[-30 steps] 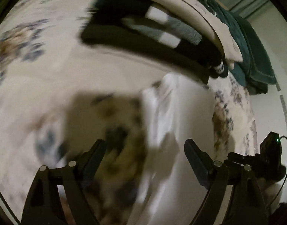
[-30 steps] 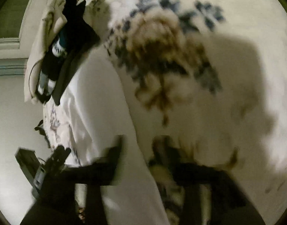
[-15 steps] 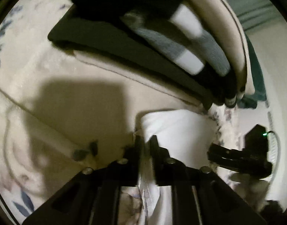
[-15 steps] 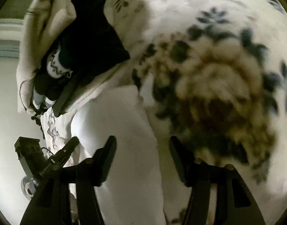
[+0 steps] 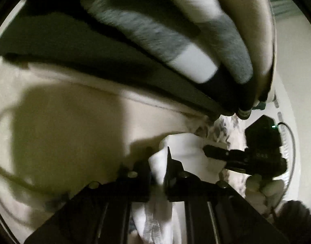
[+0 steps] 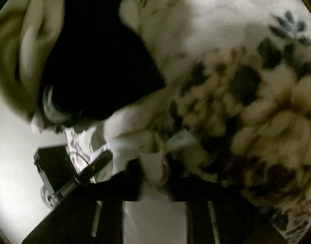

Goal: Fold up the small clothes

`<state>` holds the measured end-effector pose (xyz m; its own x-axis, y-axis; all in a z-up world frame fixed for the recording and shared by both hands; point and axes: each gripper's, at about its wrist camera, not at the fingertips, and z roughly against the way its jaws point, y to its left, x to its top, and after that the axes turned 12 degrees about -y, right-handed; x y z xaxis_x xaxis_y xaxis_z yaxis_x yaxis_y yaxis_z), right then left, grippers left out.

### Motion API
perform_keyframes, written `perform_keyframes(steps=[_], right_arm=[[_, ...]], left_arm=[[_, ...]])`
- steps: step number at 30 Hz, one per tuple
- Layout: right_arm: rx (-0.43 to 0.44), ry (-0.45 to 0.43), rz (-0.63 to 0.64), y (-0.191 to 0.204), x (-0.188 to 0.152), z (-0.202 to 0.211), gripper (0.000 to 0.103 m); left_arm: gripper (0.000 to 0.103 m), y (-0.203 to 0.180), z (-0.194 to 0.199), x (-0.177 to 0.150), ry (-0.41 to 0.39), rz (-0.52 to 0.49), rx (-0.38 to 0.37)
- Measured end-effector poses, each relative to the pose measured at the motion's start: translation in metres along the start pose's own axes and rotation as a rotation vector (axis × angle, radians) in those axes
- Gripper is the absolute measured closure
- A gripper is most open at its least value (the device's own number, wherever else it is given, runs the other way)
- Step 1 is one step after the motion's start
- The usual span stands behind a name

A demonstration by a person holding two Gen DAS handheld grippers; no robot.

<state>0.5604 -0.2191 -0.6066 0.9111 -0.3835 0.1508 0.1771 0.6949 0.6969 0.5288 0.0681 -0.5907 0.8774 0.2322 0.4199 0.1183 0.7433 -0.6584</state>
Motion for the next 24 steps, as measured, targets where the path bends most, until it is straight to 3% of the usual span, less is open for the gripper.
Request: perform_keyframes(steps=[9,14,16,20,24], right_arm=[[0.05,-0.093,0.09,0.044,-0.021,0.047,0.094],[0.097,-0.12,0.143,0.072,-0.061,0.078,0.094],[0.111,-0.116,0.168,0.077,-0.089,0.095,0.094],[0.103,-0.105,0.222,0.073,-0.147,0.135,0.094],[0.089,-0.071,0.25,0.066,-0.215,0.16,0.094]], left_arm=[[0.098,-0.041,0.074,0.002,-0.097,-0.134,0.004],[0.098,-0.062,0.133,-0.016,-0.146,-0.19,-0.012],[0.098,-0.068,0.165,-0.035,-0.16,-0.215,-0.018],[0.098,-0.101,0.177,-0.088,-0.147,-0.248,-0.001],[0.097,-0.102,0.214,-0.155,-0.091,-0.213,0.037]])
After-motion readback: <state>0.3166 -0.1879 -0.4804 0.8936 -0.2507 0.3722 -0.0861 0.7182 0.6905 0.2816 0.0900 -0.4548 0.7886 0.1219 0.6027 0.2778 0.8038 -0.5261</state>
